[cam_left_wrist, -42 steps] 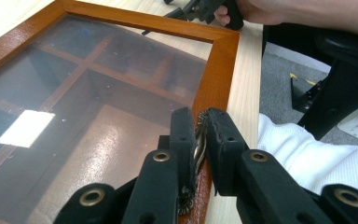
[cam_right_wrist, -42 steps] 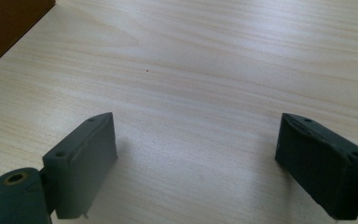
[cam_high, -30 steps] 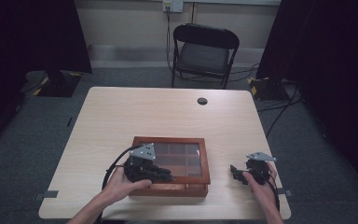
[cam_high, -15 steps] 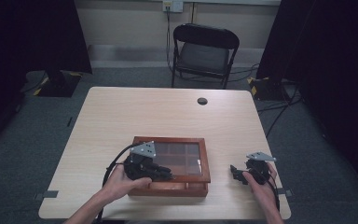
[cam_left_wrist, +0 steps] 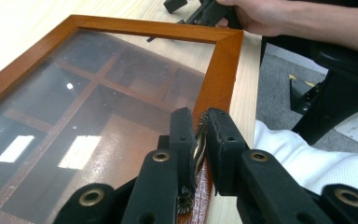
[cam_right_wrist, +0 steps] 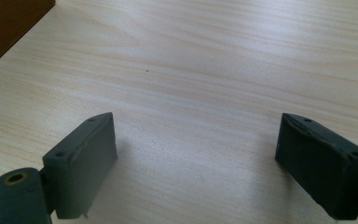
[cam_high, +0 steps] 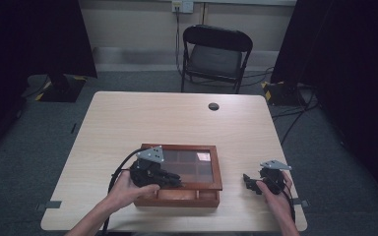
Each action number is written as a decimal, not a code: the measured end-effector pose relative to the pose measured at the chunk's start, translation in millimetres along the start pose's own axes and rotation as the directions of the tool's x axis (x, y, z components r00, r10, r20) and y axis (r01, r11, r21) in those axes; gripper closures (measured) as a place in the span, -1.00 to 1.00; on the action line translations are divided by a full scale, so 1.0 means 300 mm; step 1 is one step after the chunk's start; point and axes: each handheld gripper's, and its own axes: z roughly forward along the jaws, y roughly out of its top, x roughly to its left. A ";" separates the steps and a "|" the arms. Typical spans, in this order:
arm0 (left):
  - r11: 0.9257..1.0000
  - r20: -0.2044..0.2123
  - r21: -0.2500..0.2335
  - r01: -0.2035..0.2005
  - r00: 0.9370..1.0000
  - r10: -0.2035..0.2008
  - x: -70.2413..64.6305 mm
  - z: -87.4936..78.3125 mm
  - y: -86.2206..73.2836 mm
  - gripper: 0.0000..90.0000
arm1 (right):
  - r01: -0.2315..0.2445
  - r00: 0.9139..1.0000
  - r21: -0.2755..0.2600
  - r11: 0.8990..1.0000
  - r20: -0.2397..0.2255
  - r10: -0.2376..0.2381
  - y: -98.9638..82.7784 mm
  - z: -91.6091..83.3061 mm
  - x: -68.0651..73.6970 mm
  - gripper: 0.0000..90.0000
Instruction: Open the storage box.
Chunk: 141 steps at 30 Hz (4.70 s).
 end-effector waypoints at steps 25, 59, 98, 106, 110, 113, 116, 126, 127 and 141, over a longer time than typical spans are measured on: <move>0.999 -0.015 0.028 -0.024 1.000 0.024 0.002 -0.024 0.058 0.80 | 0.000 1.000 0.000 1.000 0.000 0.000 0.000 0.000 0.000 -0.75; 0.999 -0.052 0.018 -0.039 0.998 0.040 0.013 -0.060 0.128 0.81 | 0.000 1.000 0.000 1.000 0.000 0.000 0.000 0.000 0.000 -0.75; 1.000 -0.076 -0.025 -0.008 0.997 0.006 0.045 -0.099 0.188 0.81 | 0.000 1.000 0.000 1.000 0.000 0.000 0.000 0.000 0.000 -0.75; 0.999 -0.077 -0.035 -0.004 0.997 0.002 0.053 -0.104 0.197 0.81 | 0.000 1.000 0.000 1.000 0.000 0.000 0.000 0.000 0.000 -0.75; 0.999 -0.075 -0.038 -0.003 0.997 0.000 0.056 -0.107 0.199 0.81 | 0.000 1.000 0.000 1.000 0.000 0.000 0.000 0.000 0.000 -0.75; 0.999 -0.078 -0.040 -0.002 0.997 -0.001 0.057 -0.108 0.201 0.81 | 0.000 1.000 0.000 1.000 0.000 0.000 0.000 0.000 0.000 -0.75; 0.999 -0.076 -0.047 -0.001 0.997 -0.002 0.061 -0.110 0.205 0.81 | 0.000 1.000 0.000 1.000 0.000 0.000 0.000 0.000 0.000 -0.75; 0.999 -0.080 -0.050 -0.002 0.997 -0.002 0.071 -0.117 0.220 0.82 | 0.000 1.000 0.000 1.000 0.000 0.000 0.000 0.000 0.000 -0.75; 0.999 -0.081 -0.050 -0.001 0.997 -0.003 0.070 -0.117 0.221 0.82 | 0.000 1.000 0.000 1.000 0.000 0.000 0.000 0.000 0.000 -0.75; 0.999 -0.079 -0.054 0.006 0.997 -0.010 0.085 -0.125 0.239 0.83 | 0.000 1.000 0.000 1.000 0.000 0.000 0.000 0.000 0.000 -0.75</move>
